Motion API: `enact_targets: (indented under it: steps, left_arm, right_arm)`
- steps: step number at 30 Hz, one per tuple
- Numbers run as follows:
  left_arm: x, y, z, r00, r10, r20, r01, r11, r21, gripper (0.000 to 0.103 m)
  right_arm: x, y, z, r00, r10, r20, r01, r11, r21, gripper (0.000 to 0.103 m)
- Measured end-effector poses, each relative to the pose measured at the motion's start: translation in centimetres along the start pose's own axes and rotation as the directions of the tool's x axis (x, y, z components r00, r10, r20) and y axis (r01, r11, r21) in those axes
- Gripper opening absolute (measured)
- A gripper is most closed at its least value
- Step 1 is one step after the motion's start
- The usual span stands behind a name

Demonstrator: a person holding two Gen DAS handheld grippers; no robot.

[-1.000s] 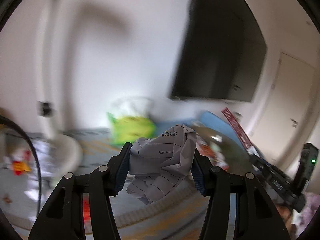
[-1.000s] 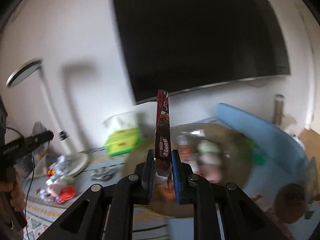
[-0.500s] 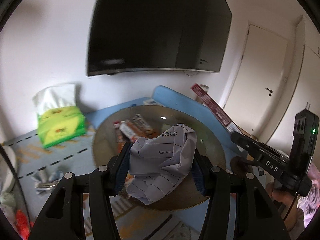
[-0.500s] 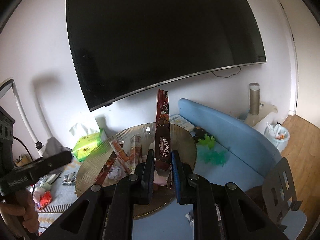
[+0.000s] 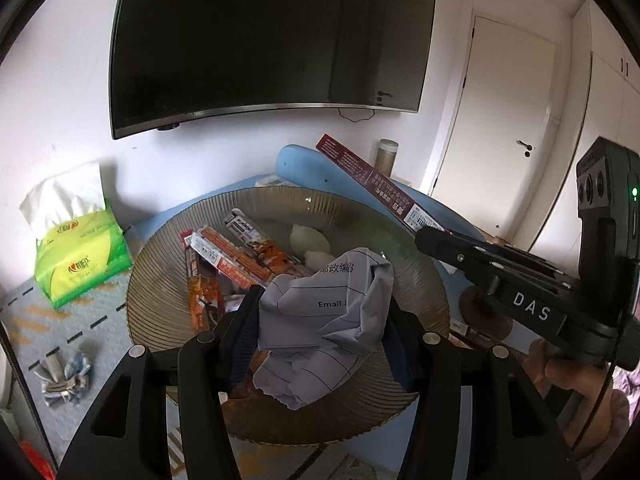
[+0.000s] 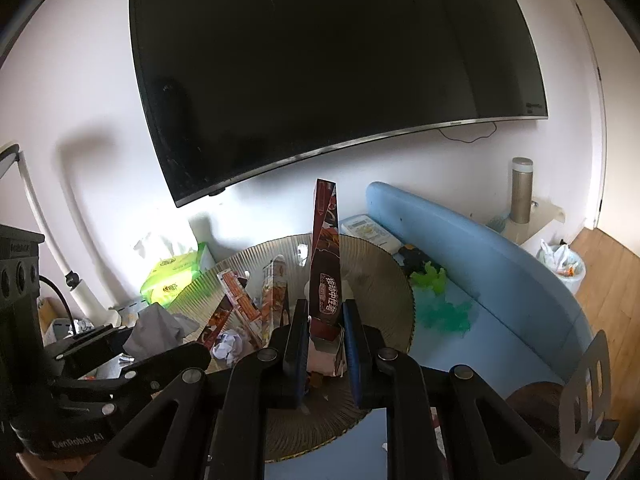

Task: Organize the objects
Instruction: 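Carry paper and stick box over the amber glass bowl, then open both grippers to drop paper and stick box into bowl, then move both grippers back to the rug clutter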

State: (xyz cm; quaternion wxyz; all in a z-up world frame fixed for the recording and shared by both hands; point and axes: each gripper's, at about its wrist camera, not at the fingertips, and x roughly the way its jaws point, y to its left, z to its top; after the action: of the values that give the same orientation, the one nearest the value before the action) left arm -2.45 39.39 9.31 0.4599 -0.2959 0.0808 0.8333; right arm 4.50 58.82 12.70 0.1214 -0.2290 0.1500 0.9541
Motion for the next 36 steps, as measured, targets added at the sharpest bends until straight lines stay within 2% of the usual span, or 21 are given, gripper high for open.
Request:
enact_targets:
  steps: [3,4,5,6,8,11,14,24,30,33,36]
  left_arm:
    - [0.4,0.2,0.0,1.0,0.017,0.007,-0.017,1.0,-0.003,0.054]
    - [0.6,0.4,0.0,1.0,0.027,0.008,-0.027,1.0,-0.008,0.063]
    - [1.0,0.5,0.0,0.999,0.034,-0.013,-0.034,0.999,-0.013,0.076]
    - [1.7,0.4,0.0,0.996,0.06,-0.068,-0.061,0.998,-0.007,0.101]
    - [2.1,0.2,0.0,0.991,0.084,-0.103,-0.082,0.996,0.023,0.102]
    - [1.2,0.4,0.1,0.995,0.077,-0.069,-0.075,0.997,0.021,0.103]
    - [0.5,0.8,0.2,0.995,0.063,-0.078,-0.064,0.998,-0.005,0.103]
    - [-5.3,2.8,0.2,0.99,0.141,-0.019,-0.142,0.989,-0.039,0.103]
    - [-11.8,6.0,-0.1,0.979,0.196,0.048,-0.191,0.977,-0.097,0.103]
    - [-16.5,8.4,-0.6,0.971,0.227,0.072,-0.215,0.966,-0.144,0.103]
    - [-22.2,11.5,-1.2,0.949,0.295,0.111,-0.269,0.942,-0.203,0.103]
  right_arm:
    - [0.6,0.1,0.2,1.0,0.004,-0.009,-0.004,1.0,-0.001,0.016]
    - [1.0,0.1,0.2,1.0,-0.003,-0.018,0.003,1.0,-0.002,0.019]
    - [1.6,0.1,0.3,0.999,-0.026,-0.041,0.026,1.0,-0.002,0.036]
    - [2.1,0.0,0.4,0.997,-0.045,-0.064,0.045,0.999,0.0,0.071]
    - [2.7,-0.2,0.3,0.994,-0.067,-0.087,0.068,0.998,0.013,0.102]
    - [2.0,-0.6,0.2,0.998,-0.045,-0.046,0.047,0.997,0.062,0.103]
    - [1.2,-1.0,0.4,0.999,-0.039,-0.023,0.041,0.994,0.098,0.103]
    - [-1.5,0.9,1.1,1.0,0.005,0.021,-0.008,0.99,0.141,0.103]
    - [-3.5,4.7,1.2,0.997,0.063,0.046,-0.068,0.991,0.118,0.103]
    - [-3.9,7.4,1.0,0.992,0.12,0.05,-0.125,0.987,0.103,0.103]
    - [-3.6,11.1,0.1,0.983,0.181,0.021,-0.182,0.982,0.046,0.103]
